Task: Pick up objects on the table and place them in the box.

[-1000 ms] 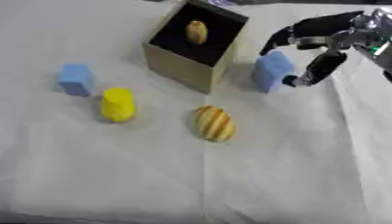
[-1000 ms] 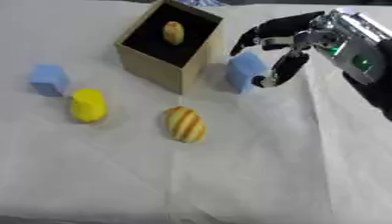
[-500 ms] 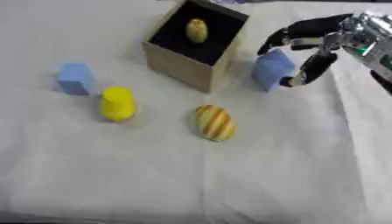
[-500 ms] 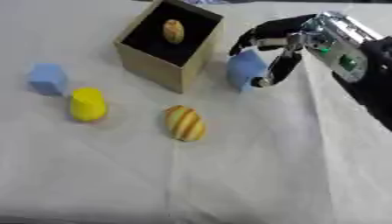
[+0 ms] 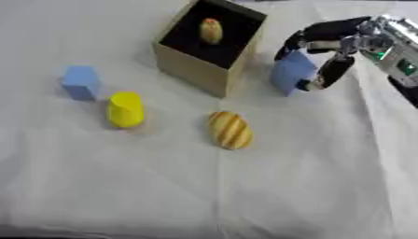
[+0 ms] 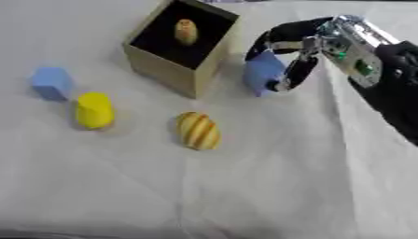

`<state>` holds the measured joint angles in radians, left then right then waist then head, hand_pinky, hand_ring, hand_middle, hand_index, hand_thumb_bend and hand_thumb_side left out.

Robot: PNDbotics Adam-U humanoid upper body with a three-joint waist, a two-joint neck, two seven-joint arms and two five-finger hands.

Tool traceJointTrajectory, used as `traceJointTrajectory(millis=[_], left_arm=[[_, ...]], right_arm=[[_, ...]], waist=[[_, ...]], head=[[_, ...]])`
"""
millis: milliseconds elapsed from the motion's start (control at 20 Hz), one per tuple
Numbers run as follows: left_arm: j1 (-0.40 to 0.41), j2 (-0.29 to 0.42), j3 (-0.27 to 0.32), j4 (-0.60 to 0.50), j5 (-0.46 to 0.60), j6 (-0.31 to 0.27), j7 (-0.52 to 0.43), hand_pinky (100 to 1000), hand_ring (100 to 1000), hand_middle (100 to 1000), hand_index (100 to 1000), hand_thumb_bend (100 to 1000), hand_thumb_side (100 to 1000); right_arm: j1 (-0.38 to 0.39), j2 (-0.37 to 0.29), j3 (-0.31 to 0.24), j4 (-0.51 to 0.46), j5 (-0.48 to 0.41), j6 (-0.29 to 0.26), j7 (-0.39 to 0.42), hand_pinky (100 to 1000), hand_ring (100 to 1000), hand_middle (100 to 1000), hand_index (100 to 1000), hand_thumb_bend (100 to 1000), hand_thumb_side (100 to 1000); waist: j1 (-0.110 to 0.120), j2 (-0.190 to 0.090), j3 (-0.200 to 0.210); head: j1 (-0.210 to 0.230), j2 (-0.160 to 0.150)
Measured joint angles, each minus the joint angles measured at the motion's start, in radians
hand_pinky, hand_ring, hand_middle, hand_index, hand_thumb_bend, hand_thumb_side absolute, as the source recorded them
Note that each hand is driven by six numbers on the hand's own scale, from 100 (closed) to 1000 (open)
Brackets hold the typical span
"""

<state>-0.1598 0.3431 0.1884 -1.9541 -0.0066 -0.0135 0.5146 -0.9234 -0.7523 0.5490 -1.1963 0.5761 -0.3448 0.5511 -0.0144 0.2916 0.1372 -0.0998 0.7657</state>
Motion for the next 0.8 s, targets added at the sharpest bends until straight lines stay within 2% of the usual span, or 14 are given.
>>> traceJointTrajectory(millis=[50,100,450,700,750,800], left_arm=[[0.000,0.000,0.000,0.000,0.000,0.000,-0.001,691,618,582,745,371,611],[0.000,0.000,0.000,0.000,0.000,-0.001,-0.001,691,617,582,745,379,602],[0.000,0.000,0.000,0.000,0.000,-0.001,-0.001,692,617,581,743,378,601],[0.001,0.000,0.000,0.000,-0.001,-0.001,-0.001,693,617,581,742,377,600],[0.001,0.000,0.000,0.000,-0.001,0.000,-0.001,693,617,581,742,376,601],[0.001,0.000,0.000,0.000,-0.002,0.000,-0.002,693,617,581,742,376,601]], right_arm=[[0.001,0.000,-0.003,-0.001,-0.005,0.003,-0.007,877,780,605,733,100,171],[0.001,0.000,-0.007,-0.006,-0.010,0.006,-0.015,877,778,599,731,200,100],[-0.017,-0.012,-0.073,-0.158,-0.051,0.042,-0.051,873,772,585,728,226,100],[-0.113,0.001,-0.103,-0.242,-0.072,0.078,-0.027,873,783,605,751,225,100],[-0.138,0.013,-0.105,-0.244,-0.072,0.085,-0.019,873,785,608,754,188,100],[-0.161,0.029,-0.105,-0.243,-0.072,0.089,-0.010,873,787,610,756,231,100]], waist=[[0.000,0.000,0.000],[0.000,0.000,0.000],[-0.001,-0.001,-0.003],[-0.003,-0.008,-0.009],[-0.003,-0.009,-0.009],[-0.003,-0.010,-0.009]], head=[[0.000,0.000],[0.000,0.000],[0.000,0.000],[0.000,0.000],[0.000,0.000],[0.000,0.000]])
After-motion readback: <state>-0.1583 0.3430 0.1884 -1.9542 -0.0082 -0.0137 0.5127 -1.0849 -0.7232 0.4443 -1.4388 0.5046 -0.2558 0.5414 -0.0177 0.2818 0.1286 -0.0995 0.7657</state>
